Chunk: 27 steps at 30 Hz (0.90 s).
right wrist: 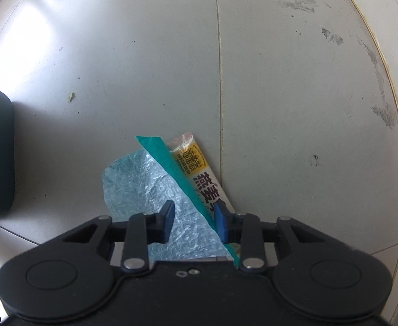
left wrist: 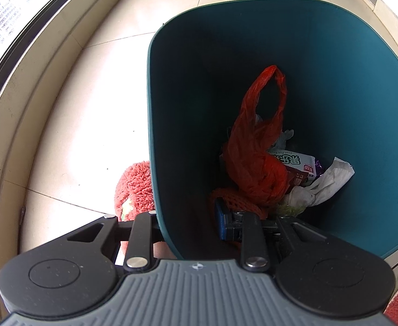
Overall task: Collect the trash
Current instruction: 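Grasp the bubble-wrap sheet by its teal strip with the right tool, then carry the bubble-wrap sheet into the teal bin and release it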
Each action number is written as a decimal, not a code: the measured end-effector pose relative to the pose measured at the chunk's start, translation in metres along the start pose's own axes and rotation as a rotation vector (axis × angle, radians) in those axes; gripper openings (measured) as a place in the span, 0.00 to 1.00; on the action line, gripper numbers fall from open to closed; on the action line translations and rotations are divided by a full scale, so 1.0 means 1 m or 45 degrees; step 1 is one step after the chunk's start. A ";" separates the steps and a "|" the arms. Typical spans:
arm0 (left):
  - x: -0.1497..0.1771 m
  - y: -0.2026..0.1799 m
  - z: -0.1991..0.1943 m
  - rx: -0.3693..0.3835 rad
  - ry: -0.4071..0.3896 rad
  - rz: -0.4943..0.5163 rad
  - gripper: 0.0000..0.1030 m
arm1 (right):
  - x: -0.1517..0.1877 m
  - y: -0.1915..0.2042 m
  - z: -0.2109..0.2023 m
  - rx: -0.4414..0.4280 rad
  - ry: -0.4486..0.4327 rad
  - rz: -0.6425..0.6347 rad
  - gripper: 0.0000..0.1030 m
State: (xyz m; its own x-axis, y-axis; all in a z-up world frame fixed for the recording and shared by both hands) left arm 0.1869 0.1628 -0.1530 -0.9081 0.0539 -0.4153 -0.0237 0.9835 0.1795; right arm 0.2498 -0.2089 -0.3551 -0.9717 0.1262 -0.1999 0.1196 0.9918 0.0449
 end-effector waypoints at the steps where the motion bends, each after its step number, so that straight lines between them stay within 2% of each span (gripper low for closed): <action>1: 0.000 0.000 0.001 -0.001 -0.002 0.002 0.26 | 0.001 0.000 -0.001 0.001 -0.003 -0.001 0.15; 6: 0.002 -0.002 0.002 -0.007 -0.006 0.009 0.26 | 0.002 0.001 -0.009 0.016 -0.015 -0.016 0.01; 14: 0.002 -0.001 0.003 -0.001 -0.004 0.001 0.26 | -0.006 0.017 -0.055 -0.034 -0.086 -0.053 0.01; 20: 0.001 0.003 0.001 0.008 -0.010 -0.006 0.26 | -0.019 0.040 -0.114 -0.073 -0.175 -0.129 0.01; 27: 0.000 0.004 -0.001 0.013 -0.012 -0.006 0.26 | -0.014 0.066 -0.176 -0.141 -0.258 -0.174 0.01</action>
Point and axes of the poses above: each gripper's, at about its wrist camera, not at the fingertips, and z roughly the way its jaws point, y to its left, x to its underside, the point moved 4 cm from there along z, roughly the way its jaws point, and after that the axes turned 4 degrees about -y, right-handed, at the moved point
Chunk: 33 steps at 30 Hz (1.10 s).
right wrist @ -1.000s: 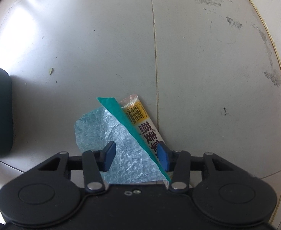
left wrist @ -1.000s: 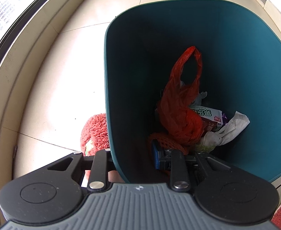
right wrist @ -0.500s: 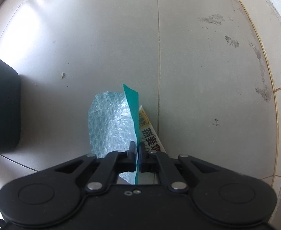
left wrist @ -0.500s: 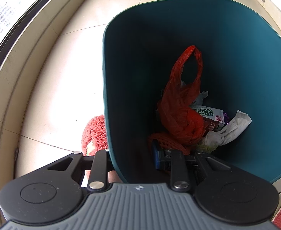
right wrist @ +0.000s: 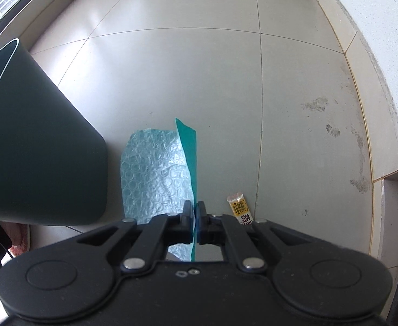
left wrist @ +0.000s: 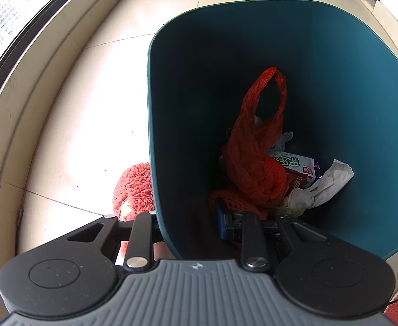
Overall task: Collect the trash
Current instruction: 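Carry the bubble-wrap sheet into the teal bin and release it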
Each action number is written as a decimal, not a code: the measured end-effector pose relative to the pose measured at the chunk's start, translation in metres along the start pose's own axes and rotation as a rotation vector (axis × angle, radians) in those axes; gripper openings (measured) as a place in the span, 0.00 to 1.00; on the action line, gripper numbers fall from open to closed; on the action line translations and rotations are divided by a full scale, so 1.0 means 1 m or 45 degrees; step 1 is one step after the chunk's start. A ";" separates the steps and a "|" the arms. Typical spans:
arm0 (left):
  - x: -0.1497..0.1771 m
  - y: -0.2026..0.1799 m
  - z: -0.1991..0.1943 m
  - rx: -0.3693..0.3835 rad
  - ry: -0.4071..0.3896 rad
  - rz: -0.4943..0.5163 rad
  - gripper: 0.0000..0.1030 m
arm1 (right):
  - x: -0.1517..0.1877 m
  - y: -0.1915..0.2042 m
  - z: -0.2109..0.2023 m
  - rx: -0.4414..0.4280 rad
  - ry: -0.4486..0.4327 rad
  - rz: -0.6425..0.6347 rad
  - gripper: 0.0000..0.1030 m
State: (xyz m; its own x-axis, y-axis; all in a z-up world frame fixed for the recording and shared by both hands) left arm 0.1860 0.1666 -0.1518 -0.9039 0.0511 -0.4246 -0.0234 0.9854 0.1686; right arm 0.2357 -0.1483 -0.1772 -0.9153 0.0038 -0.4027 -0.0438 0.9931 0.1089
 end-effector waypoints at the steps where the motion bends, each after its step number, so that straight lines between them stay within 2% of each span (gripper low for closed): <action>1: 0.000 0.000 0.000 0.000 -0.001 0.001 0.26 | -0.003 0.005 -0.007 -0.005 -0.014 -0.004 0.01; 11: -0.002 0.000 -0.006 0.002 -0.012 -0.003 0.26 | -0.034 0.056 -0.100 -0.179 -0.222 -0.029 0.01; 17: -0.002 0.002 -0.011 0.006 -0.023 -0.005 0.26 | -0.050 0.101 -0.132 -0.252 -0.291 -0.123 0.01; 23: -0.003 0.004 -0.014 0.020 -0.026 -0.012 0.26 | -0.065 0.141 -0.116 -0.270 -0.272 -0.215 0.01; 33: -0.003 0.009 -0.013 0.042 -0.024 -0.021 0.26 | -0.082 0.213 -0.041 -0.206 -0.178 -0.301 0.01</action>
Point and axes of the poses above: each gripper's, at about its wrist camera, not at the fingertips, and z roughly the way its jaws point, y to its left, x to its underside, the point moved 4 cm from there along z, roughly the way its jaws point, and after that the axes turned 4 degrees about -y, right-handed, at the moved point
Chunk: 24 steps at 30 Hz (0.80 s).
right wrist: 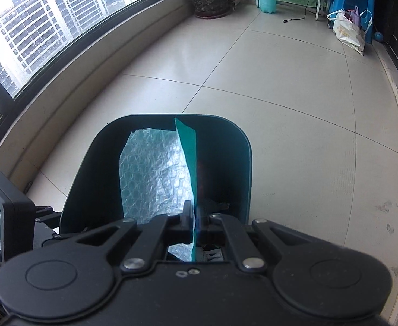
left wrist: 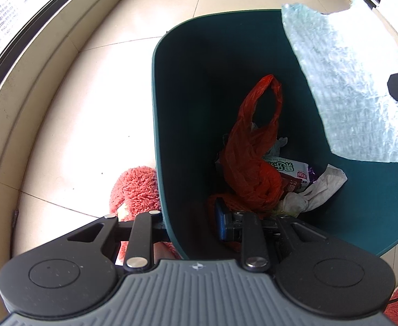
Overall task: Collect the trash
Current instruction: 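Carry the bubble-wrap sheet into the teal bin and release it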
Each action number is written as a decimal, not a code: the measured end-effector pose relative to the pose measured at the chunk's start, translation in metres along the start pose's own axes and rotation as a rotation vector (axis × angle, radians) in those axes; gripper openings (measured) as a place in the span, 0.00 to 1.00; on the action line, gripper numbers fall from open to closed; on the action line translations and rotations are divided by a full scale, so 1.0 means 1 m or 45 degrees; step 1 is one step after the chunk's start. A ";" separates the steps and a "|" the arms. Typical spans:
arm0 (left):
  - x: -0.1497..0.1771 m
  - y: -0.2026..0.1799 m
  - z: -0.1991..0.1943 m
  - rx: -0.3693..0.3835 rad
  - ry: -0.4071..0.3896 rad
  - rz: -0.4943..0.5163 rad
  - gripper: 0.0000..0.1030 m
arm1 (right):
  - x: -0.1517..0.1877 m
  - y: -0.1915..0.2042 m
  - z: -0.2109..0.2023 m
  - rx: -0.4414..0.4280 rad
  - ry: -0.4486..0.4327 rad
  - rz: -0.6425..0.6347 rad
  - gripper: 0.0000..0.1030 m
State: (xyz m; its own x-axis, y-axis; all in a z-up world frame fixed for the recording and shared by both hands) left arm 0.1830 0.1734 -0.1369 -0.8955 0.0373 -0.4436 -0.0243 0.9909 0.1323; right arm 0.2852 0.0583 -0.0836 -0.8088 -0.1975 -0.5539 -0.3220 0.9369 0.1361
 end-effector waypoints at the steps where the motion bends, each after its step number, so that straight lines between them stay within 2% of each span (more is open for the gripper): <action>1: 0.000 0.000 0.000 0.003 0.001 -0.001 0.26 | 0.000 0.006 0.007 0.013 0.012 -0.015 0.01; 9: 0.000 0.003 0.002 0.015 0.006 -0.007 0.26 | 0.009 0.027 0.070 0.099 0.136 -0.059 0.01; 15: 0.000 0.005 0.004 0.019 0.007 -0.008 0.26 | 0.012 0.016 0.103 0.125 0.214 -0.052 0.02; 17: 0.000 0.005 0.004 0.019 0.007 -0.009 0.26 | 0.014 0.015 0.108 0.115 0.230 -0.052 0.11; 21: 0.000 0.005 0.004 0.019 0.007 -0.010 0.26 | 0.014 0.009 0.108 0.077 0.232 -0.031 0.19; 24: 0.001 0.004 0.005 0.019 0.007 -0.010 0.26 | 0.014 0.006 0.095 0.021 0.203 -0.033 0.30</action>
Point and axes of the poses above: each gripper's, at about its wrist camera, not at the fingertips, and z roughly the way its jaws point, y to its left, x to its underside, the point moved 4 cm from there along z, roughly the way its jaws point, and after that the axes turned 4 degrees about -y, right-handed, at the moved point
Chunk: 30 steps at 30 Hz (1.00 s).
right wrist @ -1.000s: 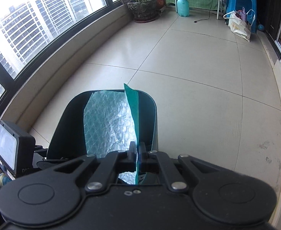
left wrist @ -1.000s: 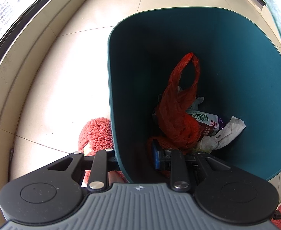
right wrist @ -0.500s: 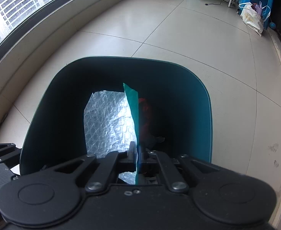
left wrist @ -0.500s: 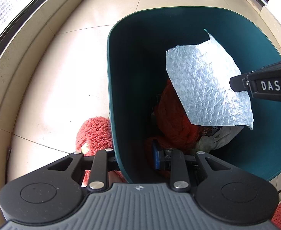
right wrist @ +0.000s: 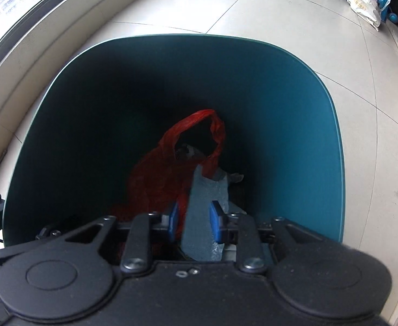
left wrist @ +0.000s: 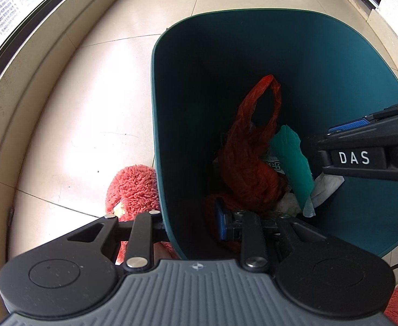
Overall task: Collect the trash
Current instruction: 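Carry the bubble-wrap sheet into the teal bin and release it, then move the right tool down to the coffee stick sachet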
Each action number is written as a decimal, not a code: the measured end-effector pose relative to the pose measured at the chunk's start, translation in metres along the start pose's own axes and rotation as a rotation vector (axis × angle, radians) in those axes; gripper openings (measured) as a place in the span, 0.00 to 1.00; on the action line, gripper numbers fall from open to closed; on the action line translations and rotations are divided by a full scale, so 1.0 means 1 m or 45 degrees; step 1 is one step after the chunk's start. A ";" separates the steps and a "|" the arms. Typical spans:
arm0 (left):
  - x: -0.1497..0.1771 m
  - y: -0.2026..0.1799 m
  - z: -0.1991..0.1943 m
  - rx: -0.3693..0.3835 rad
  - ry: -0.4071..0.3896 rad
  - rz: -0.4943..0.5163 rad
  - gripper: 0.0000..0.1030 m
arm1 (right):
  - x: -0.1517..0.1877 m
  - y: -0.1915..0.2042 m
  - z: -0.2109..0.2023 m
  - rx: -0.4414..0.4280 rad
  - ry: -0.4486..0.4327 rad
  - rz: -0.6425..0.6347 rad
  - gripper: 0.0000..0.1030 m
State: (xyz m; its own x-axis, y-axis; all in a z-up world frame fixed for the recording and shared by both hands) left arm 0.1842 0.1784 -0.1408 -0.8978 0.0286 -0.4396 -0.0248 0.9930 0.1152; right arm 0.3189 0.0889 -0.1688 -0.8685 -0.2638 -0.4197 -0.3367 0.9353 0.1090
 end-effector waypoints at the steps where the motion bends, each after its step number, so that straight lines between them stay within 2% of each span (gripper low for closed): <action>1: 0.000 0.000 0.000 0.000 0.000 0.002 0.26 | 0.001 -0.002 -0.007 -0.024 -0.014 -0.011 0.33; 10: 0.001 -0.006 0.003 -0.022 0.001 0.009 0.26 | 0.009 -0.036 -0.080 -0.177 -0.141 0.016 0.46; 13: 0.001 -0.005 0.003 -0.029 0.002 0.009 0.26 | 0.012 -0.043 -0.103 -0.189 -0.190 0.032 0.53; 17: 0.001 -0.006 0.003 -0.039 0.003 0.011 0.26 | 0.027 -0.074 -0.121 -0.152 -0.225 0.079 0.61; 19: 0.001 -0.007 0.003 -0.045 0.003 0.013 0.26 | 0.039 -0.098 -0.121 -0.122 -0.218 0.130 0.62; 24: 0.001 -0.009 0.005 -0.057 0.006 0.013 0.26 | 0.077 -0.161 -0.097 -0.038 -0.154 0.237 0.71; 26: 0.001 -0.010 0.006 -0.065 0.007 0.017 0.26 | 0.090 -0.181 -0.081 -0.020 -0.119 0.277 0.76; 30: 0.002 -0.012 0.007 -0.078 0.012 0.022 0.26 | 0.120 -0.220 -0.039 0.019 -0.032 0.366 0.80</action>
State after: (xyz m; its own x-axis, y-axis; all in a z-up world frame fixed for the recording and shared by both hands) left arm 0.1863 0.1672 -0.1494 -0.9022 0.0441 -0.4290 -0.0362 0.9835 0.1773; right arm 0.2748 -0.1580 -0.2079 -0.9182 0.0185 -0.3958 -0.0724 0.9742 0.2136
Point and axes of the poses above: each gripper's, at about its wrist camera, not at the fingertips, and z roughly the way its jaws point, y to its left, x to its underside, the point moved 4 cm from there along z, roughly the way its jaws point, and after that the axes turned 4 degrees about -y, right-handed, at the moved point
